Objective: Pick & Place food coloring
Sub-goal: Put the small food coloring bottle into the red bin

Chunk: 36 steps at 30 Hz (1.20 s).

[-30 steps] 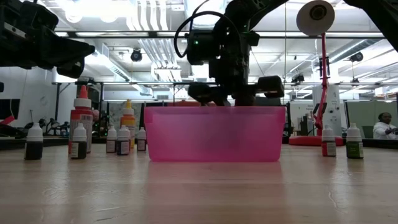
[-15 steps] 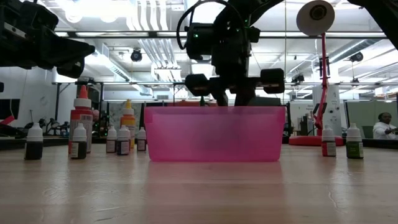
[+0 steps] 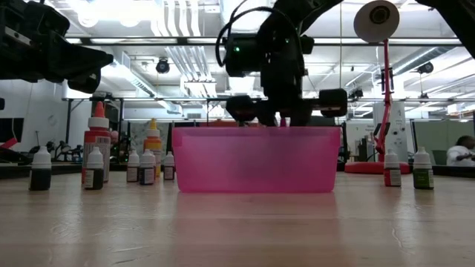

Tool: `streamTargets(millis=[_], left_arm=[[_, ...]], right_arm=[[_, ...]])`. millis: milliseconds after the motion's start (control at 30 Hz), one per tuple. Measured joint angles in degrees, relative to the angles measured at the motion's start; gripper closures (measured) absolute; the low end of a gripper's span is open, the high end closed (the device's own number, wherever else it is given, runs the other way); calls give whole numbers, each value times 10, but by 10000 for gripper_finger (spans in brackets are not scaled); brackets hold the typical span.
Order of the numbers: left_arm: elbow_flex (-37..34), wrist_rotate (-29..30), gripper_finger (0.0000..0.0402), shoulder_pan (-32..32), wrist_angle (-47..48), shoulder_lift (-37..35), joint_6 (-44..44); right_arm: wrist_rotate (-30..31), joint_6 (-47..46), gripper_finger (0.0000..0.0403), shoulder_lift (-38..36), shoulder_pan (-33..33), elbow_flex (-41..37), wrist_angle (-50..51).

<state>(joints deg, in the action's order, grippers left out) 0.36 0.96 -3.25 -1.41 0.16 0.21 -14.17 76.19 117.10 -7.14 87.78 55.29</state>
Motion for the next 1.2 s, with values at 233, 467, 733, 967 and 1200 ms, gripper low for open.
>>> streamTargets(millis=[233,467,733,967,1200], left_arm=[[0,0,399,0,0,0,0],[0,0,399,0,0,0,0],[0,0,399,0,0,0,0],[0,0,399,0,0,0,0],[0,0,399,0,0,0,0]], right_arm=[[7,0,337,0,0,-5,-2],[7,-1,337,0,0,-5,-3],[8,-8,318,0,0,-5,-5],[8,-42,310,0,0,-5,-12],[8,-45,310,0,0,-5,-14]])
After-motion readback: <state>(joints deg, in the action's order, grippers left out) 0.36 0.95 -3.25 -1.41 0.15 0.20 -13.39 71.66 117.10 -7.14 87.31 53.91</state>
